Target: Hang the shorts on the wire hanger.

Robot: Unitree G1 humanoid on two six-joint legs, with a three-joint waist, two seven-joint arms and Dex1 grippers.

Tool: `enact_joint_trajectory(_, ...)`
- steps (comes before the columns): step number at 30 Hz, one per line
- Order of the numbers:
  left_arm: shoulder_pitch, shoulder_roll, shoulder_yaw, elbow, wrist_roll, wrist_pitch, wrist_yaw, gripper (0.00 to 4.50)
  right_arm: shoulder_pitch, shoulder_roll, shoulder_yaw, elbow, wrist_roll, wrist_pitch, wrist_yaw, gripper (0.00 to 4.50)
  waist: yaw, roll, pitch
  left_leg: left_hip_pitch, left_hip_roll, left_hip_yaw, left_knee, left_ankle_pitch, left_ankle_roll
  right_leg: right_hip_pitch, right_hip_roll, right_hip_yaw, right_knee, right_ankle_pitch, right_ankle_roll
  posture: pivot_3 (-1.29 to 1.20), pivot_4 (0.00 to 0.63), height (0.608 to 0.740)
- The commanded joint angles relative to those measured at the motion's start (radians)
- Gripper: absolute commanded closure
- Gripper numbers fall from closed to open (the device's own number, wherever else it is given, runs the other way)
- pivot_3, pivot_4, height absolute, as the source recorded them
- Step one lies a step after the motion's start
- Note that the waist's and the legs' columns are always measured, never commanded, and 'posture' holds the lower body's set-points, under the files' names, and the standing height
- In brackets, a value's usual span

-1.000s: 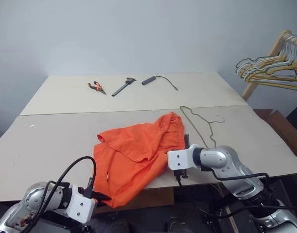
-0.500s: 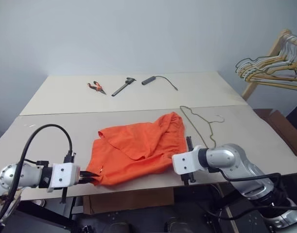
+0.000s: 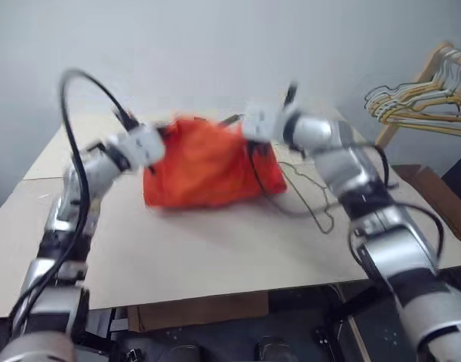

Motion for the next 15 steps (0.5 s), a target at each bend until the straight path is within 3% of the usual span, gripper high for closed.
enact_joint_trajectory(1, -0.076, 0.047, 0.118, 0.004, 0.050, -0.030, 0.231, 4.45, -0.093, 0.016, -0.114, 0.088, -0.014, -0.103, -0.341, 4.50, -0.009, 0.001, -0.001, -0.005, -0.001, -0.001, -0.002, 0.003, -0.005, -0.005, -0.001, -0.001, 0.000, 0.000, 0.000, 0.06, 0.000, 0.740)
enact_joint_trajectory(4, -0.037, 0.113, 0.144, -0.044, 0.023, -0.090, 0.207, 4.45, -0.047, 0.015, -0.135, 0.032, -0.001, -0.155, -0.377, 4.50, -0.019, 0.001, -0.002, -0.004, -0.001, 0.000, -0.006, -0.002, -0.006, -0.007, -0.005, -0.011, -0.001, 0.000, 0.000, 0.07, 0.000, 0.740)
enact_joint_trajectory(8, 0.186, 0.223, 0.131, -0.188, -0.192, -0.151, -0.093, 4.45, 0.118, -0.012, -0.090, -0.081, 0.023, -0.205, -0.225, 4.50, -0.028, 0.002, -0.002, -0.005, -0.002, 0.004, -0.002, -0.006, -0.001, -0.004, -0.010, -0.023, -0.006, 0.000, 0.000, 0.07, 0.000, 0.740)
enact_joint_trajectory(10, 0.315, 0.266, 0.144, -0.273, -0.312, -0.094, -0.227, 4.45, 0.214, -0.031, -0.056, -0.150, 0.014, -0.228, -0.156, 4.50, -0.034, 0.002, -0.002, -0.006, -0.002, 0.005, 0.001, -0.007, 0.001, -0.002, -0.012, -0.025, -0.008, 0.000, 0.000, 0.08, 0.000, 0.740)
enact_joint_trajectory(15, 0.617, 0.377, 0.173, -0.374, -0.444, -0.021, -0.481, 4.45, 0.439, -0.109, 0.049, -0.324, -0.011, -0.282, 0.029, 4.50, -0.036, 0.003, -0.001, -0.005, -0.002, 0.005, 0.005, -0.012, 0.013, -0.002, -0.014, -0.025, -0.003, 0.001, 0.002, 0.09, 0.000, 0.740)
